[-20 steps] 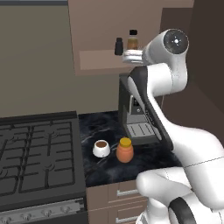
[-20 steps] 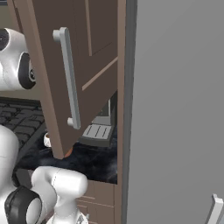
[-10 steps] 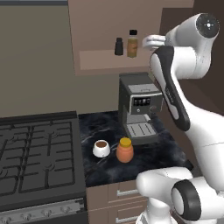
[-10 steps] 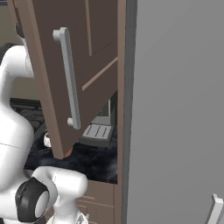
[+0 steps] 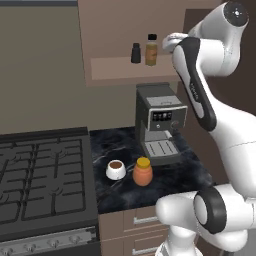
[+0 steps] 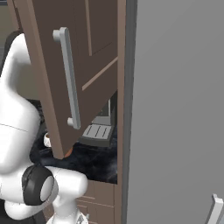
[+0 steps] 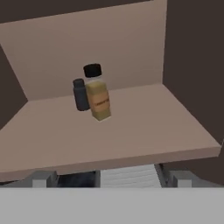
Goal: Pick the cinnamon and honey bottle from the cabinet and place them next to the mug.
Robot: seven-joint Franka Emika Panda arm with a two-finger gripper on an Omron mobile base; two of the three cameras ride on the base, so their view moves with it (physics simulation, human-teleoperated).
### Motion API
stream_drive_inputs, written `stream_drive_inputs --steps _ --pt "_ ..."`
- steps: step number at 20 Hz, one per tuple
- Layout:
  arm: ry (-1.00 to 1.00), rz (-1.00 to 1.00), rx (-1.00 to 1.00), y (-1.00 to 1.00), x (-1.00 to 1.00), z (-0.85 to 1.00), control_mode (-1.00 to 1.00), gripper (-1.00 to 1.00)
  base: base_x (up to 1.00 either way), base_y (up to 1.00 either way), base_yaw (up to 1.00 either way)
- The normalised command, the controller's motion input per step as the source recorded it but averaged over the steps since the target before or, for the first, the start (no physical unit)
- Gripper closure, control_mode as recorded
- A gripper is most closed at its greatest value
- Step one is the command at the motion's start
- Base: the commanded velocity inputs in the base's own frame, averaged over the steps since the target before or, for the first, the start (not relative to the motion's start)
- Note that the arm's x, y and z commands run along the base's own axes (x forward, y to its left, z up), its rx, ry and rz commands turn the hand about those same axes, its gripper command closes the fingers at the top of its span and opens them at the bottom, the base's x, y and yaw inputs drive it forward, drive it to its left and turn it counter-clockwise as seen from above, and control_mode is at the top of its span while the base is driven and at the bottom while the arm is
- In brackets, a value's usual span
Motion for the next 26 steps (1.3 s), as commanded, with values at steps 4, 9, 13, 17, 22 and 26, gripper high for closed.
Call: stream_drive_inputs --steps 4,9,13,17,22,26 --pt "0.02 0.0 0.0 0.0 0.44 -0.23 -1.0 -1.0 0.0 0.0 0.0" --pt "0.02 0.04 0.0 0.0 0.41 -0.15 -1.0 -1.0 0.0 0.0 0.0" --pt "0.0 0.06 0.0 0.0 0.36 -0.01 -1.0 -1.0 0.0 0.0 0.0" --pt "0.0 0.09 0.0 0.0 0.29 0.0 -1.0 -1.0 0.0 0.0 0.0" --pt "0.01 0.09 0.0 0.0 0.14 0.0 -1.0 -1.0 0.0 0.0 0.0" --pt "0.04 0.06 -0.01 0.0 0.28 -0.01 -1.0 -1.0 0.0 0.0 0.0"
